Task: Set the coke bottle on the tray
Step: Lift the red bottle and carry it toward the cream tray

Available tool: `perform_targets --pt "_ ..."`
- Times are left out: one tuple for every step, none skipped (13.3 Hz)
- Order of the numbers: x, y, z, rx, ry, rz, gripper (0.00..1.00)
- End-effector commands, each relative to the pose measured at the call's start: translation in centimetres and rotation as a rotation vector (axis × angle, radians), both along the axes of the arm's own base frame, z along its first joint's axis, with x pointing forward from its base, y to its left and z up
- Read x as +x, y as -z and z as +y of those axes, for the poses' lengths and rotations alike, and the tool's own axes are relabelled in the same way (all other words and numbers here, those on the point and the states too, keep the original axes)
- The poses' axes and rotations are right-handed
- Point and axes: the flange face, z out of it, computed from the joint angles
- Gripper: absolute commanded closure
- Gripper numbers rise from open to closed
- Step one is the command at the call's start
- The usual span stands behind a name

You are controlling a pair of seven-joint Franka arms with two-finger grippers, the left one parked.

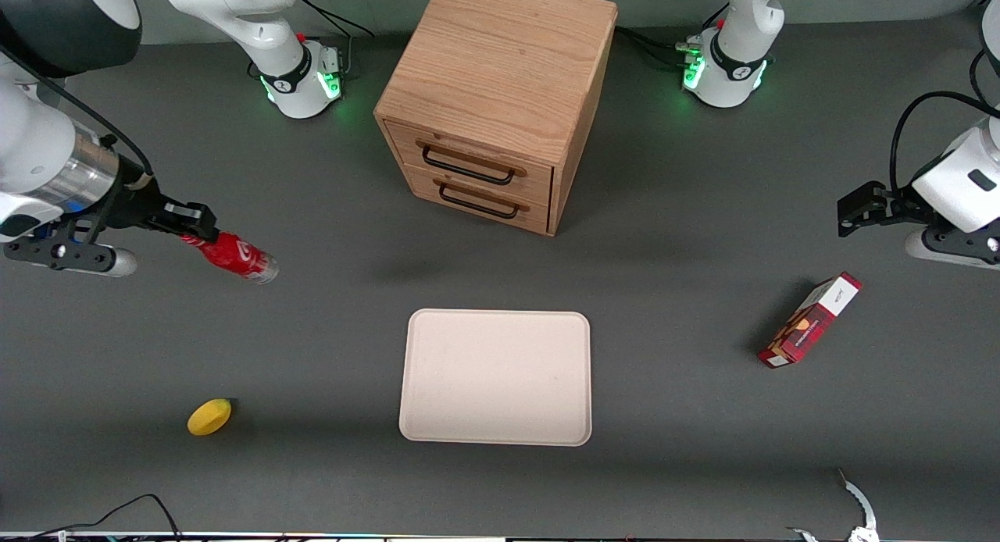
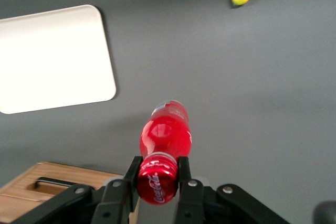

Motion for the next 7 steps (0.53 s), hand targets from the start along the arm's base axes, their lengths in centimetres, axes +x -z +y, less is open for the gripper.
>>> perform_targets --pt "4.8 2.1 5.7 0.051 0.135 0.028 1.0" --pt "5.7 3.1 6.9 0.05 0.173 0.03 1.0" --pt "6.3 3.8 7.3 0.041 0.191 0.014 1.0" --pt "6.7 4.5 8.5 0.05 0.215 -0.004 1.0" --pt "7.5 6.1 9.4 0.057 0.259 -0.009 1.0" --pt "8.0 7.7 11.0 0.05 0.287 -0.025 1.0" --pt "8.6 9.0 11.7 0.031 0.319 -0.046 1.0"
